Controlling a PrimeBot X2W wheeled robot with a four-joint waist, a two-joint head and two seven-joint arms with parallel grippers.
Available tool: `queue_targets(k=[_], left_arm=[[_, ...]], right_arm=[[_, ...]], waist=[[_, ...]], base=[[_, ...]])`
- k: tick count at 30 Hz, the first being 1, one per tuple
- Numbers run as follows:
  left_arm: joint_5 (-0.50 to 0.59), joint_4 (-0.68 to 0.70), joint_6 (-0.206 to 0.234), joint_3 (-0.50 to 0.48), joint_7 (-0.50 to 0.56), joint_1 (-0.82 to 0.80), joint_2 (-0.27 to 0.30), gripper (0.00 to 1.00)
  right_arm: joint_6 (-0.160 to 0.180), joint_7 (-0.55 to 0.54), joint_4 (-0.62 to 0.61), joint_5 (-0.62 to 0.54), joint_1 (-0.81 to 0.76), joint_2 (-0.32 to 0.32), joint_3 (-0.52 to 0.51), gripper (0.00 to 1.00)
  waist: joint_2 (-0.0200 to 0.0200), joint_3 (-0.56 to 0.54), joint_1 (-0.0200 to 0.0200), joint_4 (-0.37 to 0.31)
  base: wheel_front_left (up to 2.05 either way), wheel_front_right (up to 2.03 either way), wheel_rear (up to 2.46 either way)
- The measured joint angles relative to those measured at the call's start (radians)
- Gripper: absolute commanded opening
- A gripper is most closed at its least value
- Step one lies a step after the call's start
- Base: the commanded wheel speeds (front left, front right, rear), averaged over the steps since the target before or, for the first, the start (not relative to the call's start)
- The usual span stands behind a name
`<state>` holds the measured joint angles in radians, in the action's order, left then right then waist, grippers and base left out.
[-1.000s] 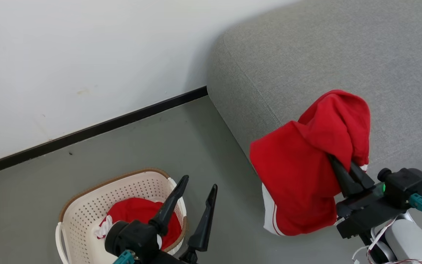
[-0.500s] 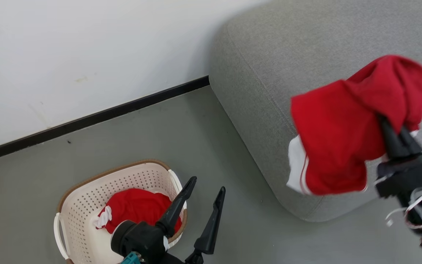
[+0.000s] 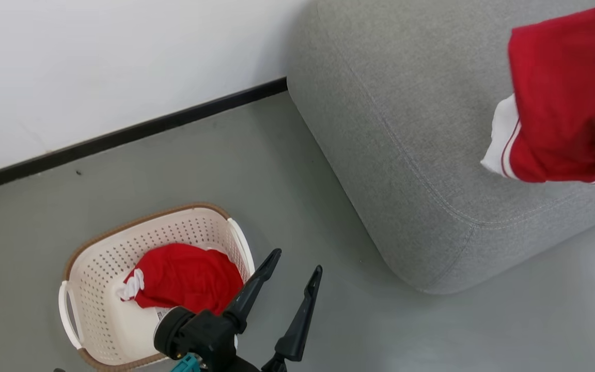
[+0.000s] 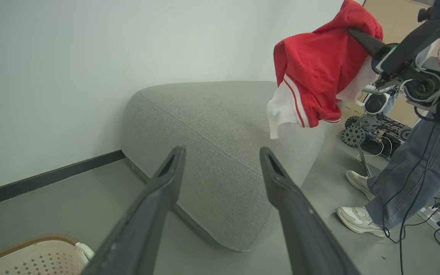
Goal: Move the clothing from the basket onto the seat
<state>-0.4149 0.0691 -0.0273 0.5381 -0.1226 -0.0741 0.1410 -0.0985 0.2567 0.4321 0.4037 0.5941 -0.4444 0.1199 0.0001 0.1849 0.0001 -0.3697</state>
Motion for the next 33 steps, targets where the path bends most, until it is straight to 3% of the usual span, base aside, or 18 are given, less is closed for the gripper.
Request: queue_targets(k=[4,17,33], left_arm=[[0.012,0.029,0.001,-0.003,0.032,-0.002,0.023,1.0],[0.039,0.094,0.02,-0.04,0.102,-0.029,0.079,1.0],[0.059,0.152,0.038,-0.084,0.163,-0.053,0.144,1.0]], right_arm=[[-0.007,0.0,0.078,0.023,0.105,-0.029,-0.047,0.0],[-0.007,0.0,0.263,0.068,0.343,-0.031,-0.126,0.0],[-0.008,0.0,0.422,0.073,0.498,-0.064,-0.209,0.0]], waist=[[0.0,0.05,0.0,-0.001],[0.0001,0.219,0.0,0.003],[0.0002,0.409,0.0001,0.012]], base=[[0.0,0.0,0.0],[0.0,0.0,0.0],[0.0,0.0,0.0]])
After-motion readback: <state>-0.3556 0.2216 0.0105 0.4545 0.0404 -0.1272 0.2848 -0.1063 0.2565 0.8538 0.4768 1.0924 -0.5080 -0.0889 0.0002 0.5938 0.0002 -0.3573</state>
